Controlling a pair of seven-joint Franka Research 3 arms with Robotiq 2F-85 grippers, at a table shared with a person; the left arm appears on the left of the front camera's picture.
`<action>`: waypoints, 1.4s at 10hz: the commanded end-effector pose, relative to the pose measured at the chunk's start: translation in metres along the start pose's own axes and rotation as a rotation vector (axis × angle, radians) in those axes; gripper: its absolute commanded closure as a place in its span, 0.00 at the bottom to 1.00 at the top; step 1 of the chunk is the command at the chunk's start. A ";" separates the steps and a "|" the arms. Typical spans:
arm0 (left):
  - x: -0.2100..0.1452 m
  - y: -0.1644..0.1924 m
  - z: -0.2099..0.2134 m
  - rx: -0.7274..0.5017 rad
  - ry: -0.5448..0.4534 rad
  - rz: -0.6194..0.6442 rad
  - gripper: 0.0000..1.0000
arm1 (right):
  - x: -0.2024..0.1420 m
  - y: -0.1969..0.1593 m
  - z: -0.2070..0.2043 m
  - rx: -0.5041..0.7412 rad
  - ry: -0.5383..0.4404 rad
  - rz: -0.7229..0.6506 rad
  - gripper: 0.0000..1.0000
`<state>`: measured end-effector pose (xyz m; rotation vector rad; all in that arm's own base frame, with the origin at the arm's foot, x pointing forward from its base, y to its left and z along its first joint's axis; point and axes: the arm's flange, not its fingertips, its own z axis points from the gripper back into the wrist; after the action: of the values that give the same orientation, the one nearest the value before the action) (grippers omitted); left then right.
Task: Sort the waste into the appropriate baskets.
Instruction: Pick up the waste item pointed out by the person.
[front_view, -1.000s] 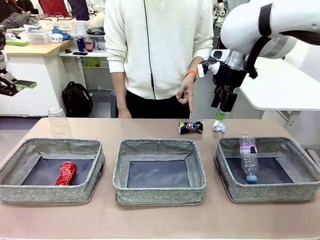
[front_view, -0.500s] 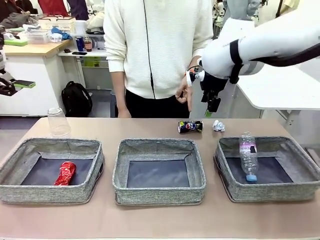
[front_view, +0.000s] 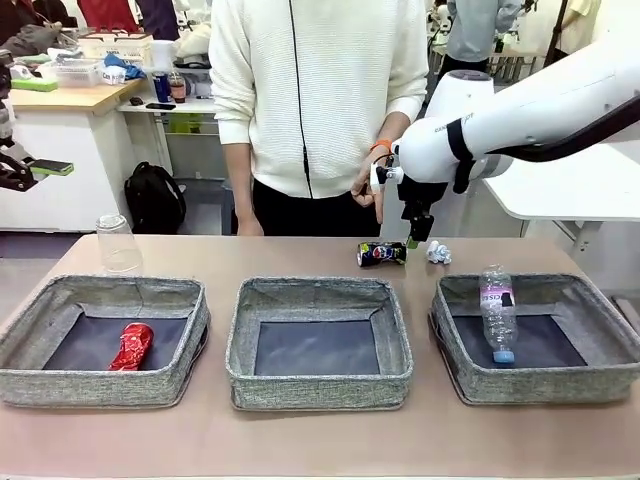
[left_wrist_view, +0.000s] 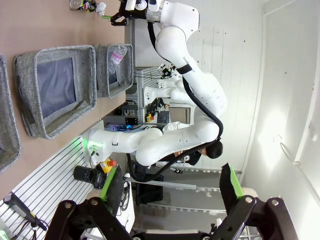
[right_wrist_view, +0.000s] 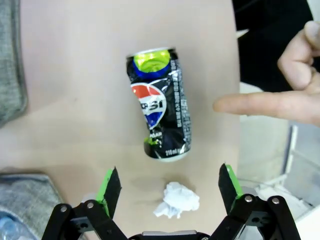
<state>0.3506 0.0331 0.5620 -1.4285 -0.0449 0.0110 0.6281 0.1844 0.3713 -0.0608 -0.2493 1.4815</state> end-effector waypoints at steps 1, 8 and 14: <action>-0.002 0.000 0.002 0.003 0.011 -0.023 0.00 | 0.006 -0.012 -0.012 -0.034 -0.043 -0.022 0.00; -0.002 0.000 0.002 0.003 0.011 -0.023 0.00 | 0.013 -0.019 -0.053 0.094 -0.123 0.007 0.00; -0.002 0.000 0.002 0.003 0.011 -0.023 0.00 | 0.013 -0.019 -0.055 0.137 -0.115 0.026 0.00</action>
<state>0.3506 0.0331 0.5620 -1.4285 -0.0450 0.0108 0.6525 0.2037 0.3204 0.0968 -0.2368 1.4968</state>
